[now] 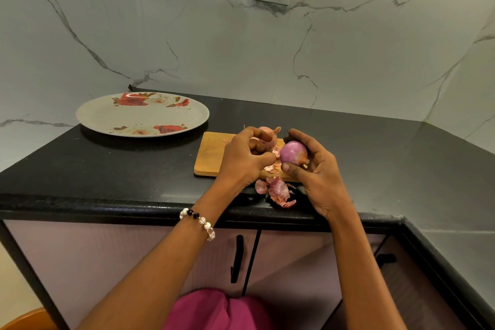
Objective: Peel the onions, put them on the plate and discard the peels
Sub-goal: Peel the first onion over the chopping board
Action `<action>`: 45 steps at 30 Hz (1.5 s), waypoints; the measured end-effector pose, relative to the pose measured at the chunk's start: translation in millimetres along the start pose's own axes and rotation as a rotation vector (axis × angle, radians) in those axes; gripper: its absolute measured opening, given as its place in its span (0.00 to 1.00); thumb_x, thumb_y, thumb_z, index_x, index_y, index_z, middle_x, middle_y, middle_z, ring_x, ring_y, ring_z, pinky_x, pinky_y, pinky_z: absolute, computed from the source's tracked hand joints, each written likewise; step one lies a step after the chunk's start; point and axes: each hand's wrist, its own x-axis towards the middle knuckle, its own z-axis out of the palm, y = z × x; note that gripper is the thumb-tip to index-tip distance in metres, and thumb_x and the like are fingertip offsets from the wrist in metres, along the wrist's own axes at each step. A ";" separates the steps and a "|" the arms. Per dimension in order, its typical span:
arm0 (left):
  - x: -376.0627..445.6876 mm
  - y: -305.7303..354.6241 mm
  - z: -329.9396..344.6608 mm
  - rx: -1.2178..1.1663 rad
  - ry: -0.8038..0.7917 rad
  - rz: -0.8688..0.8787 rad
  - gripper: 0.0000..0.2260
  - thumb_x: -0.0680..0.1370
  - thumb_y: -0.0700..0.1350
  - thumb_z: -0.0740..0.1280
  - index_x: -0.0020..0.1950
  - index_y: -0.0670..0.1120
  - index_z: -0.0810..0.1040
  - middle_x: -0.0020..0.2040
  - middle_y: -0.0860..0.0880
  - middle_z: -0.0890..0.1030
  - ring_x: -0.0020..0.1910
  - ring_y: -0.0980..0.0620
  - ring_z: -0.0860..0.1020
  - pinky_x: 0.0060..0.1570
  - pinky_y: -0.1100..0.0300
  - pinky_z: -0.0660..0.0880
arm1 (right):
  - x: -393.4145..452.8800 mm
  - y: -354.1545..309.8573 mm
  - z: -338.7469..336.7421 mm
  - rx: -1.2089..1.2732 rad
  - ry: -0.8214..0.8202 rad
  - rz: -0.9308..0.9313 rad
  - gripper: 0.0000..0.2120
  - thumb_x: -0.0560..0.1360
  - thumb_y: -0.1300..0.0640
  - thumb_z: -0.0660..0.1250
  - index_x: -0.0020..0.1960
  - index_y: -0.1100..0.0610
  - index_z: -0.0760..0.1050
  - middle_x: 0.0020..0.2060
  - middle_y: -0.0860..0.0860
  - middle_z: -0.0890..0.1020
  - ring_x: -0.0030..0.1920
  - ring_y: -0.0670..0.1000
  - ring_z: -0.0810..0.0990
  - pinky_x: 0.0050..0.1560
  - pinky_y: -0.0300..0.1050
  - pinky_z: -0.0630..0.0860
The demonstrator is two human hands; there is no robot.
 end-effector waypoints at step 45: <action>-2.3 2.6 1.1 0.066 0.029 0.021 0.05 0.71 0.40 0.74 0.46 0.42 0.85 0.39 0.47 0.84 0.36 0.54 0.83 0.41 0.57 0.82 | 0.8 -0.8 1.9 -0.061 0.019 0.003 0.27 0.72 0.72 0.71 0.68 0.55 0.72 0.62 0.54 0.77 0.57 0.53 0.81 0.49 0.44 0.83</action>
